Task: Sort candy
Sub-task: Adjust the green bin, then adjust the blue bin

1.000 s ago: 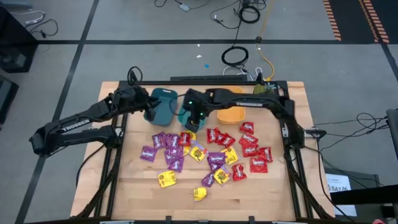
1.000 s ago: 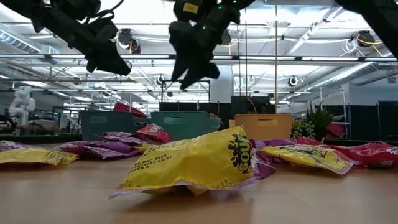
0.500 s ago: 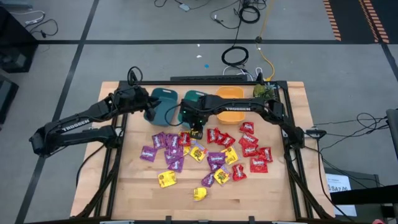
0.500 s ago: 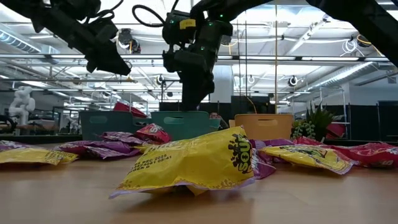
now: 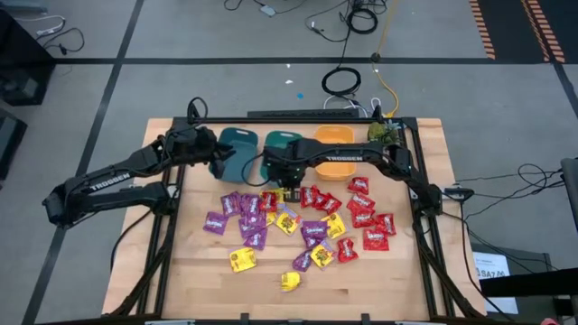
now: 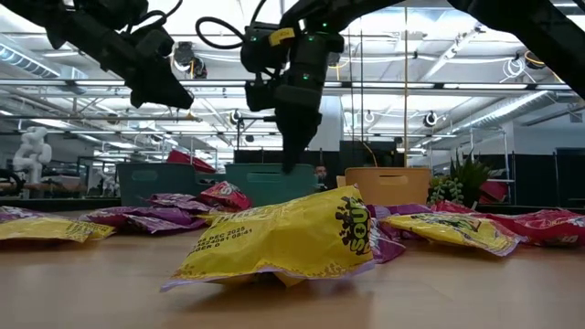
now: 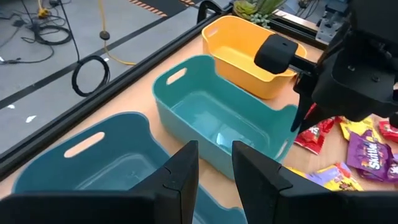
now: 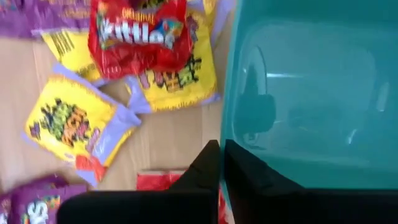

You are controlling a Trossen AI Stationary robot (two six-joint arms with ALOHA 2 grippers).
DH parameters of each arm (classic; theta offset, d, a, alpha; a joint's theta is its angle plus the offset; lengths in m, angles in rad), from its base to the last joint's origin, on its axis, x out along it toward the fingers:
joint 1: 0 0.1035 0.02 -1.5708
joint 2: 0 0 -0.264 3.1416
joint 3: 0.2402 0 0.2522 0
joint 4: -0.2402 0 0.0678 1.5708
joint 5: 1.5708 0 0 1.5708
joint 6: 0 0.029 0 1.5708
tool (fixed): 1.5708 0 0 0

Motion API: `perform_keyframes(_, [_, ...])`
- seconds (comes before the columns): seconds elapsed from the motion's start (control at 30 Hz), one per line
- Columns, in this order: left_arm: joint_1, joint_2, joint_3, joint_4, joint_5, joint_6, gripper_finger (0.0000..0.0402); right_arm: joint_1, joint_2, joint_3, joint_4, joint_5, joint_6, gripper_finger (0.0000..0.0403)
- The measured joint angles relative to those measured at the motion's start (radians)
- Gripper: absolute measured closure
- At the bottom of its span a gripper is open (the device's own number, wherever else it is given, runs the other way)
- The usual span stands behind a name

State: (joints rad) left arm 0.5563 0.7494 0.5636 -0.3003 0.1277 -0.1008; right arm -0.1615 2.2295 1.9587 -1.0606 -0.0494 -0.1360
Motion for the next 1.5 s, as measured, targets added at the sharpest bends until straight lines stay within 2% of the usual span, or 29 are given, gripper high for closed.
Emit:
perform_keyframes(0.17, [0.0, 0.0, 0.0, -0.001, 0.001, -0.033, 0.0294, 0.0, 0.0, 0.0, -0.05, 0.007, -0.054, 0.0393])
perform_keyframes(0.33, [0.0, 0.0, 0.0, -0.001, 0.001, -0.052, 0.0294, 0.0, -0.001, 0.001, -0.07, 0.045, -0.039, 0.0398])
perform_keyframes(0.53, [0.0, 0.0, 0.001, -0.001, 0.001, -0.058, 0.0294, 0.0, -0.001, 0.0, -0.077, 0.047, -0.025, 0.0383])
perform_keyframes(0.67, [0.0, 0.0, 0.001, -0.001, 0.001, -0.136, 0.0294, 0.0, -0.004, -0.001, -0.081, 0.048, -0.025, 0.0379])
perform_keyframes(0.83, [0.0, 0.0, 0.001, 0.002, 0.0, -0.328, 0.0294, -0.002, -0.027, -0.001, -0.068, 0.048, -0.023, 0.0379])
perform_keyframes(1.0, [0.0, 0.0, 0.001, 0.003, -0.004, -0.31, 0.0294, -0.003, -0.074, 0.0, -0.066, 0.048, -0.005, 0.0378])
perform_keyframes(1.13, [0.0, 0.001, 0.001, 0.004, -0.004, -0.332, 0.0294, -0.005, -0.12, 0.0, -0.072, 0.052, 0.033, 0.0378])
perform_keyframes(1.33, [0.0, 0.001, 0.001, 0.004, -0.006, -0.28, 0.0294, -0.01, -0.196, 0.0, -0.119, 0.052, 0.154, 0.0378])
perform_keyframes(1.5, [0.001, 0.001, 0.001, -0.012, -0.102, -0.283, 0.0288, -0.022, -0.27, -0.052, -0.108, 0.053, 0.281, 0.0378])
